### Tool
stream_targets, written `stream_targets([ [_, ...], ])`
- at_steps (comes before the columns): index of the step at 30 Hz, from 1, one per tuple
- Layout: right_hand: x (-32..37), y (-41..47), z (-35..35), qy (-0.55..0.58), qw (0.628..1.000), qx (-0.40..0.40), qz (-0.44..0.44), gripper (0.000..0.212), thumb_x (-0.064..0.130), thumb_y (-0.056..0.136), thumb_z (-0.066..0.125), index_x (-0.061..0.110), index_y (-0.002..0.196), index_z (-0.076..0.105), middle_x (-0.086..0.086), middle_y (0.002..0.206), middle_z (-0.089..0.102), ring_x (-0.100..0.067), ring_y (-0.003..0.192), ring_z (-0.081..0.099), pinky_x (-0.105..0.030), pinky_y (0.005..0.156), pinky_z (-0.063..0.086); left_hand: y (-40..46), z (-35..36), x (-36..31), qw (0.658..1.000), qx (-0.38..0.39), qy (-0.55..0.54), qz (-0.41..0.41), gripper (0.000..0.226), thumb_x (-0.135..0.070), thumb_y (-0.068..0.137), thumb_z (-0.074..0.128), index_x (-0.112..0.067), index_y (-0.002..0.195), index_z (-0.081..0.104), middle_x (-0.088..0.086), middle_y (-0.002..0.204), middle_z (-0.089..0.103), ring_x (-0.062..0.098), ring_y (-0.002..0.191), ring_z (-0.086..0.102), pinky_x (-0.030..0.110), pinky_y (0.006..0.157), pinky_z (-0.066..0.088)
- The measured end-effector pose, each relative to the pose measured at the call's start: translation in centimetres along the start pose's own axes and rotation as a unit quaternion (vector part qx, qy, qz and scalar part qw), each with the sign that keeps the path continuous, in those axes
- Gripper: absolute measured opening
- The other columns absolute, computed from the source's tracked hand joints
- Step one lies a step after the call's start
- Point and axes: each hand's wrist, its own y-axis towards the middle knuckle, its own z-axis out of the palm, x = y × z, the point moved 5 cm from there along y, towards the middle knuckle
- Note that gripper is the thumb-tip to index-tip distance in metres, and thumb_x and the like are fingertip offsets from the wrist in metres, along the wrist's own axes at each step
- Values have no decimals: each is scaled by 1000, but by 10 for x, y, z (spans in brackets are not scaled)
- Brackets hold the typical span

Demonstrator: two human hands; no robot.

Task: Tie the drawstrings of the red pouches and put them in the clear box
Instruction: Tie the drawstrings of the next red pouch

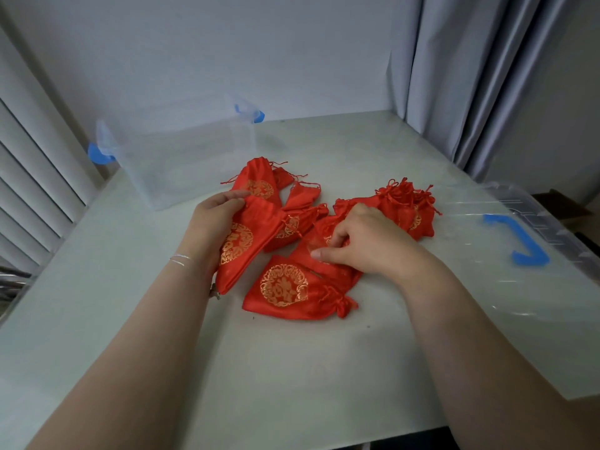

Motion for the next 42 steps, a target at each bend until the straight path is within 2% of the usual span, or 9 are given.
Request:
stream_targets([
  [3,2,3,-7,38,995,-92,-4,37,57,85,54,24,72,63,-2,98,46,-19,98,50,-35,88,44,-2,5,0,1000,22,4,5,16,-12,92,56,-20,94,70,6,82,69,11,62,66,21,59,54],
  [6,13,-1,-22,177,956,-233,-31,34,39,98,43,14,100,66,1,97,56,-14,87,58,-29,80,45,-7,14,-1,998,56,8,17,15,-14,92,58,-20,99,70,8,88,70,15,73,66,28,69,56],
  [11,34,-1,9,343,938,-4,-40,33,40,93,53,18,118,56,4,88,66,-2,38,51,-16,44,40,-16,29,-5,991,106,1,84,19,-9,92,57,-12,109,67,4,82,69,10,69,64,23,68,54],
  [15,27,4,11,334,942,-8,-32,17,28,92,59,12,89,64,5,56,56,1,36,46,-14,44,37,-12,25,-5,992,91,-30,85,21,-12,91,59,-8,109,68,8,93,72,15,81,66,27,77,55],
  [25,20,-3,10,352,931,94,-28,19,27,89,65,20,71,66,10,47,52,-2,42,47,-16,43,40,-6,9,-4,993,7,-101,59,11,-11,97,51,-13,108,54,5,95,73,14,75,71,27,69,58],
  [29,24,-1,7,347,934,48,-69,18,22,93,59,20,75,59,4,51,51,-2,42,49,-19,46,45,-1,4,-4,974,-35,198,101,26,-40,93,54,-17,101,48,3,85,70,22,77,68,37,71,56],
  [34,27,2,2,345,933,-7,-104,21,20,94,56,26,74,56,4,51,49,-5,44,50,-22,47,46,-5,4,-15,823,-65,539,164,71,-64,92,21,-8,60,50,12,64,56,33,69,56,35,61,41],
  [38,27,2,2,338,935,-15,-109,20,21,95,56,26,75,56,2,51,50,-9,45,50,-24,48,47,-2,4,-9,931,19,361,59,89,-73,86,23,6,86,66,23,89,68,37,85,65,46,86,52],
  [42,27,2,4,330,939,-2,-100,18,24,94,57,23,77,58,-1,51,53,-11,44,51,-27,49,47,-12,22,2,987,148,48,-46,40,-46,90,54,-10,86,71,11,86,74,25,82,70,32,76,56],
])
